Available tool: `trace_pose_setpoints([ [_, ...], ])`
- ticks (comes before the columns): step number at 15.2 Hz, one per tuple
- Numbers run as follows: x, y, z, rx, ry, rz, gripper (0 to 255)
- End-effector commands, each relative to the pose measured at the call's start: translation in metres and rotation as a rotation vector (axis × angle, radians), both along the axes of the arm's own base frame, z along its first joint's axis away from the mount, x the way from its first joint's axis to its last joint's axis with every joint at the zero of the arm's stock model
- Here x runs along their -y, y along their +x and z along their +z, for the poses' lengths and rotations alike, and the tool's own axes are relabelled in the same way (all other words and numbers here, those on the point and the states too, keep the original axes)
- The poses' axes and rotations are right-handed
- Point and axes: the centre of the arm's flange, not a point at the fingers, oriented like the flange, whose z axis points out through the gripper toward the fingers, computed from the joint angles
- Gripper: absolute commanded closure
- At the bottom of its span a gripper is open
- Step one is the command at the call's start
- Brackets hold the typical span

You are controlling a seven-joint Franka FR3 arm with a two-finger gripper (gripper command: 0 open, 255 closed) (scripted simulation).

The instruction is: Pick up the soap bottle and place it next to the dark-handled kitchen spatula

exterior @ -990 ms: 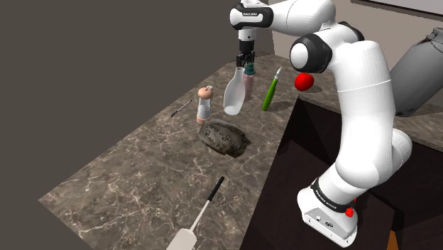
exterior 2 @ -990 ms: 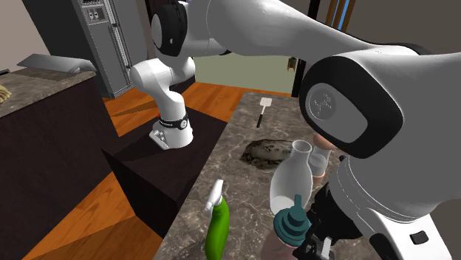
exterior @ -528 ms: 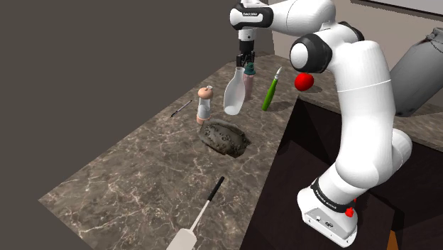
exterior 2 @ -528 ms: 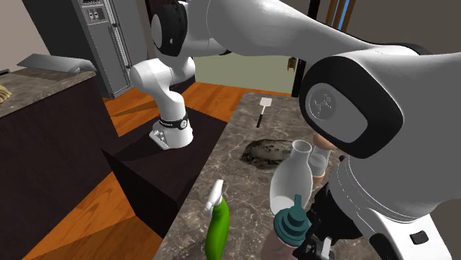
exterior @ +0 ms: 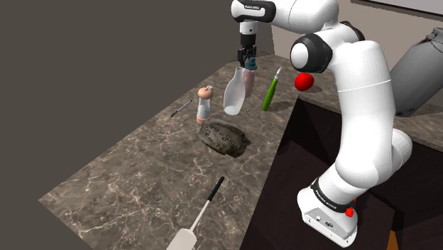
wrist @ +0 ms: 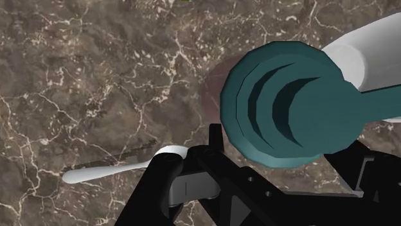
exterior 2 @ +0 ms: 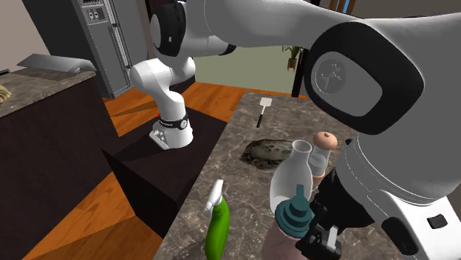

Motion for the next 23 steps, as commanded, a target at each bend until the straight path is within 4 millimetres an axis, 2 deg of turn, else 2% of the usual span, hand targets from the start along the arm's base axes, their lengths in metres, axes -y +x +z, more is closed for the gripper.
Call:
trace_pose_setpoints([
  [1,0.000,0.001,0.011,0.000,0.000,0.000,255],
  [9,0.000,0.001,0.053,0.000,0.000,0.000,255],
  [23,-0.165,-0.060,0.112,0.000,0.000,0.000,255],
])
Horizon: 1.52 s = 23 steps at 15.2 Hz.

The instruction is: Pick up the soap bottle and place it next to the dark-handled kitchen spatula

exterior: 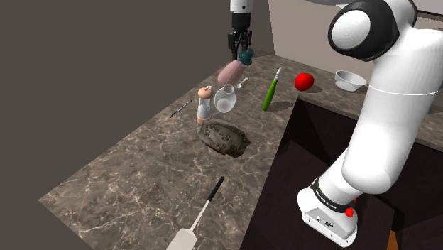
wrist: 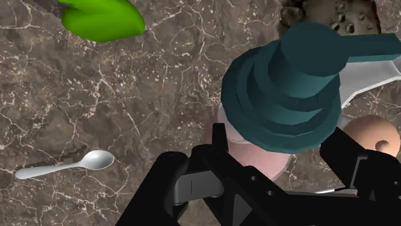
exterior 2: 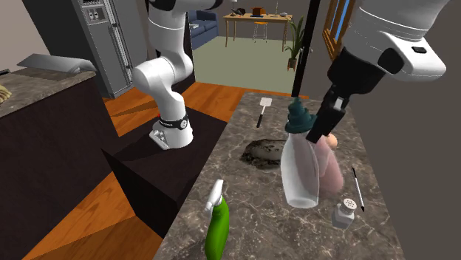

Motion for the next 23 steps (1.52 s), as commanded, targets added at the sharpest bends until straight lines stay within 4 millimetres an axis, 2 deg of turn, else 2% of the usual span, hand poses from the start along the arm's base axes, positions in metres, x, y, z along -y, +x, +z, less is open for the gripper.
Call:
trace_pose_setpoints([
  [1,-0.024,-0.010,0.007,0.000,0.000,-0.001,255],
  [23,-0.283,-0.105,0.100,0.000,0.000,-0.001,255],
])
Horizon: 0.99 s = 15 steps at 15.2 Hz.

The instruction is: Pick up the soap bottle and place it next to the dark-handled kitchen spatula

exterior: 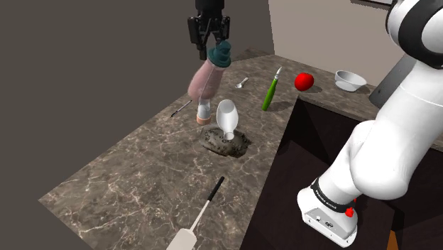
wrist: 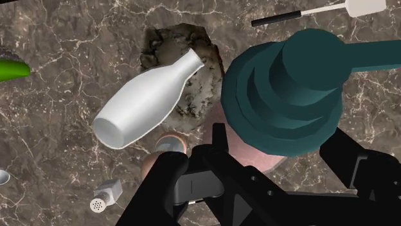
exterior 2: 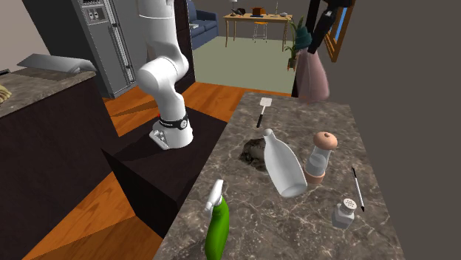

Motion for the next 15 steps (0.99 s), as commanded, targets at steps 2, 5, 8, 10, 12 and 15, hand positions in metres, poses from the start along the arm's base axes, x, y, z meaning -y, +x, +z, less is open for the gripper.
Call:
trace_pose_setpoints([
  [2,-0.036,-0.013,0.014,0.000,0.000,-0.001,255],
  [5,-0.071,-0.026,0.026,0.000,0.000,-0.001,255],
  [8,-0.107,-0.039,0.039,0.000,0.000,-0.001,255],
  [10,-0.130,-0.048,0.047,0.000,0.000,-0.001,255],
  [12,-0.154,-0.056,0.056,0.000,0.000,-0.001,255],
  [15,-0.183,-0.067,0.066,0.000,0.000,-0.001,255],
])
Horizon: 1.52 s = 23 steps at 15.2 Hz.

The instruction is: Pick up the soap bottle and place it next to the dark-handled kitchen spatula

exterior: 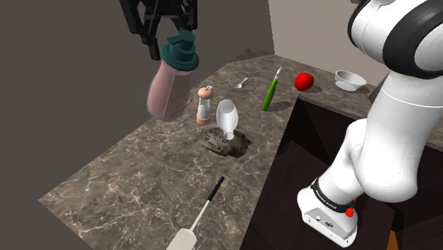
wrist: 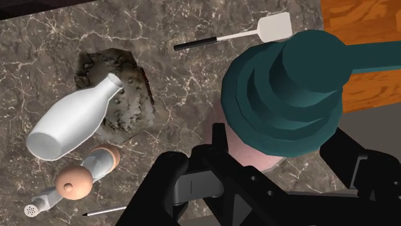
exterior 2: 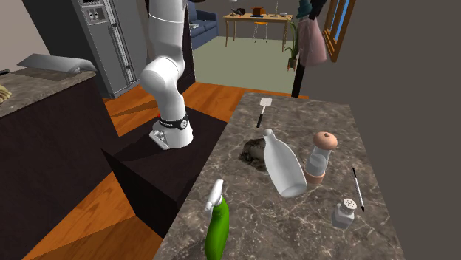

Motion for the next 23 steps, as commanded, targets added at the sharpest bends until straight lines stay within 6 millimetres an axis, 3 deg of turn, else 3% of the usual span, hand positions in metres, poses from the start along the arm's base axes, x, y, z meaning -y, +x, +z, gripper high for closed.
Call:
trace_pose_setpoints([
  [1,-0.008,-0.004,0.000,0.000,0.000,-0.001,255],
  [23,-0.008,-0.004,-0.116,0.000,0.000,-0.001,255],
])
